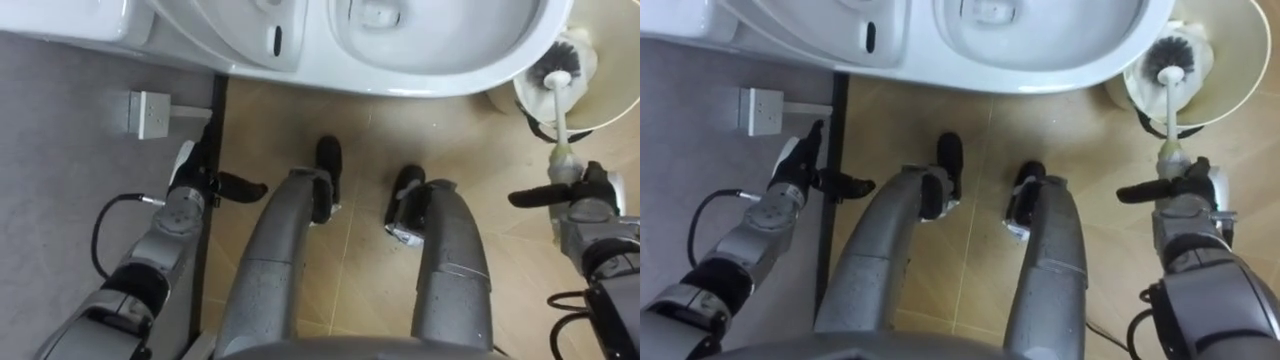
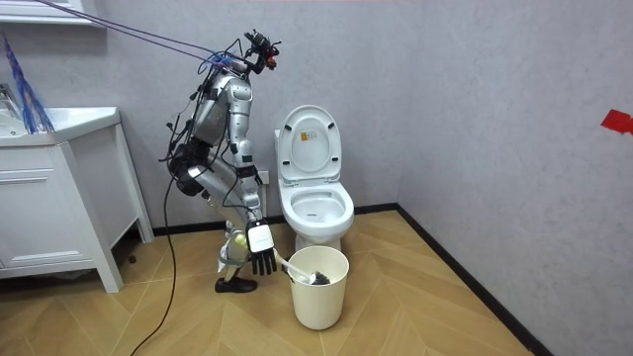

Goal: Brush toilet

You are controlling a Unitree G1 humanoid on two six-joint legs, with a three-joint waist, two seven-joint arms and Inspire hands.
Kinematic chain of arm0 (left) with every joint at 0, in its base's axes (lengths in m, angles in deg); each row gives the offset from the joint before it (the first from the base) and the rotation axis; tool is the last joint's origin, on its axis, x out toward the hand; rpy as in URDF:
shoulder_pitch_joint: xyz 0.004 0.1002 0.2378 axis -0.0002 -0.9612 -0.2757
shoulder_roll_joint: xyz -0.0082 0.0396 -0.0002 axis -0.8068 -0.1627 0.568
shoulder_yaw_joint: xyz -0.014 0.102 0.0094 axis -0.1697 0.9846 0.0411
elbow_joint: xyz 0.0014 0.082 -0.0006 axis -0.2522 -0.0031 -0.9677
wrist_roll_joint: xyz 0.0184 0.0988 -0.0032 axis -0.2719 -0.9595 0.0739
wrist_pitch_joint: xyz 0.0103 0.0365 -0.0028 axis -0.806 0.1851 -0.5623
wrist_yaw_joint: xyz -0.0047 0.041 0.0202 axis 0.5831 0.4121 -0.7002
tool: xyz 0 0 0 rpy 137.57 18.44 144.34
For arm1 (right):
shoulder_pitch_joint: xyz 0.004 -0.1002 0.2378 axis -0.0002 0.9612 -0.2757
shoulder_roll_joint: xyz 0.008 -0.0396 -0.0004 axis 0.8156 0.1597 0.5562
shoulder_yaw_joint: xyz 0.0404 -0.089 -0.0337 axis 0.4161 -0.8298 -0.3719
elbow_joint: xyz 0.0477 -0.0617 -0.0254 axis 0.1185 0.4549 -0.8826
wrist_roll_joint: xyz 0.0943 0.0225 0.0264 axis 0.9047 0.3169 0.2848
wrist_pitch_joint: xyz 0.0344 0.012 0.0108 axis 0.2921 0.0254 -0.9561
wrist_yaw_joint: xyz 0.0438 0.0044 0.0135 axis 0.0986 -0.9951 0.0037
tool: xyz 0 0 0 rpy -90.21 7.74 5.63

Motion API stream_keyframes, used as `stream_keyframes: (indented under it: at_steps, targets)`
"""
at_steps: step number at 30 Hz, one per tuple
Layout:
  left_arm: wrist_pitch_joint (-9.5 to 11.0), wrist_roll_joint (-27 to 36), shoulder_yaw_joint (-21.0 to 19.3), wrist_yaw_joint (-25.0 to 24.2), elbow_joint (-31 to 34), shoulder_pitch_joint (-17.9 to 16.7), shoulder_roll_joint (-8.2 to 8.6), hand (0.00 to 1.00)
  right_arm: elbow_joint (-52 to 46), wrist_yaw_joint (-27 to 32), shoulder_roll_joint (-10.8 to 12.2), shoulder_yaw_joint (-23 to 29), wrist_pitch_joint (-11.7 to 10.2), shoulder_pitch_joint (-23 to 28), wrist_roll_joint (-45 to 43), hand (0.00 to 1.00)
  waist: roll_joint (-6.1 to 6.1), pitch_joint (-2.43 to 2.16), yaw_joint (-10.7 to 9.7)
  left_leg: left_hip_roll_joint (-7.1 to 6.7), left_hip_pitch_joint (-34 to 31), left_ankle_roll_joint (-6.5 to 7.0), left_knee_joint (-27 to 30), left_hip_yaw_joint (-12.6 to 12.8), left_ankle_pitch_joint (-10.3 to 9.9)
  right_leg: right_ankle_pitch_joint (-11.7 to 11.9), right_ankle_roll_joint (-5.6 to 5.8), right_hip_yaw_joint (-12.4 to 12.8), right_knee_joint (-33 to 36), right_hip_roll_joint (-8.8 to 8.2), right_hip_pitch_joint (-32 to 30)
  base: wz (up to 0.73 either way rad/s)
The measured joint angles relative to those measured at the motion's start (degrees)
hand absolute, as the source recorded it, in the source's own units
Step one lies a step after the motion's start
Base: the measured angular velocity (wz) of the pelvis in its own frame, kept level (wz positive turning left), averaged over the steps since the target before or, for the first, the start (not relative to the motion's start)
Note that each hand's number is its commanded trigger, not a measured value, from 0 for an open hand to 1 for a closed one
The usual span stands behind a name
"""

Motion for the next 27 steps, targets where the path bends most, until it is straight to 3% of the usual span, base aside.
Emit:
stream_keyframes:
  at_steps: [1,2,9,17,27]
  targets:
    - [-0.2,0.0,0.0,0.0,0.0,-0.1,0.00,0.00,0.1,0.0,0.0,0.0,0.0,0.0,0.1,0.64,0.00,0.00,0.1,0.01,-0.5,-0.02,0.7,0.0,-0.1,-0.2,-0.19,-0.1,0.6,-0.22,-0.4,0.03]
    - [-0.4,0.0,0.0,0.0,0.0,-0.1,0.00,0.00,0.1,-0.1,0.0,0.0,0.1,0.1,0.1,1.00,0.00,0.00,0.1,0.04,-0.7,-0.11,1.0,0.0,-0.2,-0.2,-0.29,-0.2,0.9,-0.28,-0.6,0.00]
    - [-2.1,0.0,0.0,0.0,0.1,-0.3,-0.07,0.00,0.1,-1.6,-0.1,-0.1,1.2,0.3,1.0,1.00,-0.02,-0.01,0.1,0.03,-1.7,-0.02,2.9,0.0,-1.1,-1.0,-0.51,-0.5,2.5,-0.83,-1.3,0.00]
    - [-2.3,0.0,0.0,0.0,0.7,-1.0,-0.47,0.00,0.3,-4.8,-0.2,-0.5,1.3,1.9,7.8,1.00,-0.09,-0.04,-0.6,0.08,-1.8,0.28,4.5,0.0,-1.7,-1.4,-0.37,-0.5,3.5,-0.88,-1.1,-0.01]
    - [-2.1,0.0,0.0,-1.4,2.0,-6.5,-0.57,0.00,3.1,-8.0,0.9,-2.0,2.2,4.7,10.2,1.00,-0.32,-0.12,-1.3,0.12,5.5,0.10,1.3,-0.4,-1.4,-0.5,0.19,-1.3,-0.4,-0.55,6.6,0.00]
